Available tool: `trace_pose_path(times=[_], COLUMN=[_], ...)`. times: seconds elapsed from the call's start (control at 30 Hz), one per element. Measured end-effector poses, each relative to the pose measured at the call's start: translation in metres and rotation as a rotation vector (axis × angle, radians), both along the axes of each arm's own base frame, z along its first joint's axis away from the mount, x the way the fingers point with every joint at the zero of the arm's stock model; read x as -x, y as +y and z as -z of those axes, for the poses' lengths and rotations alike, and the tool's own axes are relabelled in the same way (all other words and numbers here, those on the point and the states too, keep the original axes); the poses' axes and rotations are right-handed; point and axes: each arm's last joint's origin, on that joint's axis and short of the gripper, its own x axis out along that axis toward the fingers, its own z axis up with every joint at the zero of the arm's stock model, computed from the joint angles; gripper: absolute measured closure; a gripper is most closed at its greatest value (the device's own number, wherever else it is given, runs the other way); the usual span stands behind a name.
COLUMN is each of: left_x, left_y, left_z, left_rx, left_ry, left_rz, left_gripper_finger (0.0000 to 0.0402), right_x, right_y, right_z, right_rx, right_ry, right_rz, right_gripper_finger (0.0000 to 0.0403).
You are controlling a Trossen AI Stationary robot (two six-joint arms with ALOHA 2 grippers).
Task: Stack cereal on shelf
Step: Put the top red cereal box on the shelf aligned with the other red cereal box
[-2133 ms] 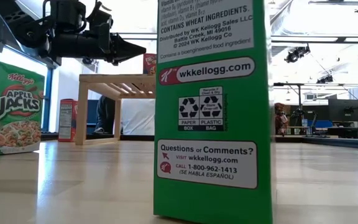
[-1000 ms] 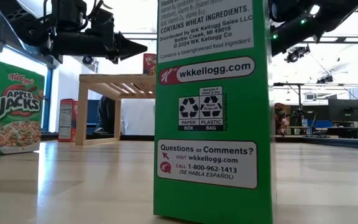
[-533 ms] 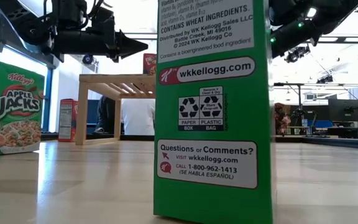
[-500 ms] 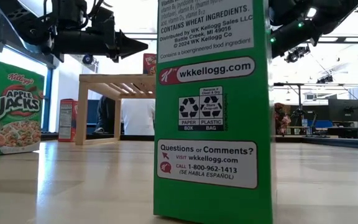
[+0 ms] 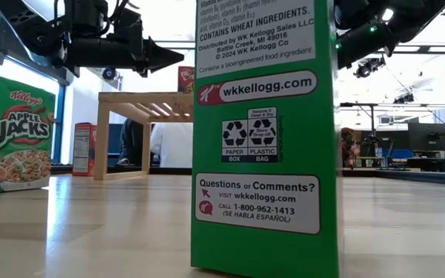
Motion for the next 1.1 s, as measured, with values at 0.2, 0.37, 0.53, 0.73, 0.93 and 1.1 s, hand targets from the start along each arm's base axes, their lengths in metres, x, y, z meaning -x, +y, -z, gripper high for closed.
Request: trace_pose_path(times=[0.2,0.37,0.53,0.73,0.93,1.1], left_x=[0.000,0.000,0.000,0.000,0.000,-0.001], left_y=[0.000,0.000,0.000,0.000,0.000,0.001], left_z=[0.000,0.000,0.000,0.000,-0.001,-0.003], left_rx=[0.000,-0.003,-0.008,-0.010,-0.011,-0.012], left_ry=[-0.001,-0.001,0.000,0.001,-0.001,-0.008], left_rz=[0.000,0.000,-0.001,-0.002,-0.002,-0.003], left_gripper_finger=[0.0401,0.0401,0.0401,0.0401,0.0401,0.0401], right_x=[0.000,-0.001,-0.007,-0.012,-0.010,-0.011], right_y=[0.000,-0.001,-0.005,-0.011,-0.015,-0.016], right_z=[0.000,0.002,0.006,0.008,0.008,0.005], right_rx=[-0.016,-0.016,-0.015,-0.001,-0.018,-0.004], right_ry=[-0.009,0.000,-0.028,-0.059,-0.081,-0.107], right_rz=[0.005,0.027,0.077,0.108,0.141,0.141], right_gripper_finger=[0.0403,0.0403,0.0403,0.0403,0.0403,0.0403])
